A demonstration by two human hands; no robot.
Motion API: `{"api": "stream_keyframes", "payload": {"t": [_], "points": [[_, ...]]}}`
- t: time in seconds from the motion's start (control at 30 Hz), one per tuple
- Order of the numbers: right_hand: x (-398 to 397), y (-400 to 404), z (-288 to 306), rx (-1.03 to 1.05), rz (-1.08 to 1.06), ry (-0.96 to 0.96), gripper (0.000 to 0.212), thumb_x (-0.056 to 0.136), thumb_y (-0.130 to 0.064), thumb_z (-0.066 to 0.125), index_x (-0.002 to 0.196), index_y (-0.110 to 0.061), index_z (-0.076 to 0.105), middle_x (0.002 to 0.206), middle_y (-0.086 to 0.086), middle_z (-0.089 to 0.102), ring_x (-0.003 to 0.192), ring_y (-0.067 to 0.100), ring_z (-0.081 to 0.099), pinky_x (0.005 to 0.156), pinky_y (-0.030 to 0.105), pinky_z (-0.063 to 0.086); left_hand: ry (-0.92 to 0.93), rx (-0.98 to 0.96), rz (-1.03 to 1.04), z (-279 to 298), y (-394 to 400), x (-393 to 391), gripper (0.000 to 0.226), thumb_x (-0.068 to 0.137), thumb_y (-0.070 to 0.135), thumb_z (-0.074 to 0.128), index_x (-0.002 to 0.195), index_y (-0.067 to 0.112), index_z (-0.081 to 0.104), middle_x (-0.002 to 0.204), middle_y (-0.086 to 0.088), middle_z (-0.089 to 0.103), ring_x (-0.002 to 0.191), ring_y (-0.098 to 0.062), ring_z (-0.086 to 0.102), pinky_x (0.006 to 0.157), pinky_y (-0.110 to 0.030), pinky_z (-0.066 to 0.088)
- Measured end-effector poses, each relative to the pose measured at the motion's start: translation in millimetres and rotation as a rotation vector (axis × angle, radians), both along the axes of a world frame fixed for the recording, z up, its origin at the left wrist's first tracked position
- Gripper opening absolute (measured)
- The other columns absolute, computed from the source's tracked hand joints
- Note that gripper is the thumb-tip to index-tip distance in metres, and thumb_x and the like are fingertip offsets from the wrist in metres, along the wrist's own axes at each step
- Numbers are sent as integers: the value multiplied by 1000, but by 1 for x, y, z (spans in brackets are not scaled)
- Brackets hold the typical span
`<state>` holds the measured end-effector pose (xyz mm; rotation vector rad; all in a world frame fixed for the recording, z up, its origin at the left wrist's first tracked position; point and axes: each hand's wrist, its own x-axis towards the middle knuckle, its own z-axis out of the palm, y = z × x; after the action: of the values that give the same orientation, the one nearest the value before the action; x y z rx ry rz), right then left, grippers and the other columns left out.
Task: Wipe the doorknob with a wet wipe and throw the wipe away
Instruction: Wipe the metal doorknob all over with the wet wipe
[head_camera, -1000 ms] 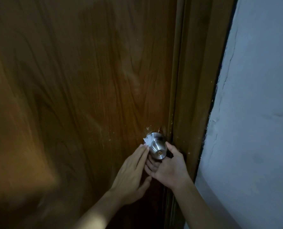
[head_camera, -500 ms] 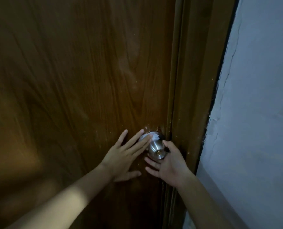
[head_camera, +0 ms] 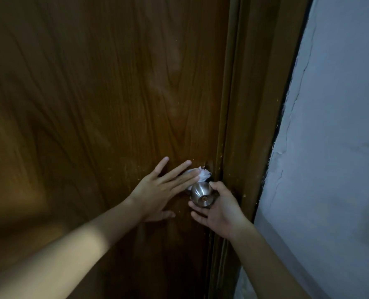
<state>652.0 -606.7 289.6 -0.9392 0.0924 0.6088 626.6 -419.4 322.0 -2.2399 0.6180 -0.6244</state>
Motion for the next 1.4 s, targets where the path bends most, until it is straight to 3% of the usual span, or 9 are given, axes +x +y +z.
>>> {"api": "stream_keyframes", "payload": {"t": [0.27,0.4,0.5,0.7,0.9,1.1,1.17,1.27,1.4], "points": [[-3,-1,6,40,-21,16,40,90,-38,46,122,-14,50,121,18,57,88,27,57,71,36,46,89,151,-11,23,-20,19,112,73,59,58,140,20,-22,148,0,-25,131,-30,-35,94,-52,-35],[-5,-1,3,48,-12,12,37,89,-34,47,119,-14,52,117,18,58,83,27,57,69,34,46,4,29,-50,6,-12,10,115,57,61,71,145,22,7,153,1,5,141,-27,0,107,-54,-15],[-6,-1,5,52,-18,26,36,88,-33,48,116,-12,54,113,18,60,82,27,57,68,33,46,-74,-29,-80,-9,-10,6,107,58,56,72,144,22,19,154,1,12,137,-24,16,108,-52,-5],[-7,-2,5,34,-29,24,40,87,-32,50,121,-11,51,114,18,59,87,29,59,67,35,45,-243,-144,-126,-27,-14,7,73,63,38,75,127,20,46,130,4,58,112,-17,40,91,-43,25],[-10,-6,6,32,-2,44,42,87,-34,50,124,-13,49,116,17,59,97,30,58,71,36,44,-356,-736,-133,-62,-43,2,40,75,21,59,114,13,57,94,-1,70,91,-14,44,80,-35,30],[-14,-12,-2,5,85,44,49,84,-48,49,119,-14,53,113,18,64,106,27,58,81,36,45,13,-1298,-100,-73,-65,-16,49,81,15,41,127,3,50,103,-8,60,95,-6,40,81,-14,38],[-14,-10,-3,20,80,5,46,87,-46,45,121,-16,52,116,16,65,109,26,58,83,37,44,79,-1411,-109,-74,-66,-19,50,80,8,44,130,5,48,105,-5,57,97,-2,41,85,-8,38],[-15,-5,-1,73,-3,-12,43,91,-40,43,127,-17,48,121,14,62,108,26,59,78,38,45,154,-1544,-126,-68,-69,-24,50,78,-5,49,127,6,52,108,-3,57,99,-4,50,87,-15,44],[-17,6,0,21,-195,-47,32,94,-35,42,117,-16,53,117,12,62,104,25,60,73,36,49,252,-1681,-115,-52,-68,-28,53,78,-12,50,125,13,52,109,9,53,99,14,48,82,2,37]]}}
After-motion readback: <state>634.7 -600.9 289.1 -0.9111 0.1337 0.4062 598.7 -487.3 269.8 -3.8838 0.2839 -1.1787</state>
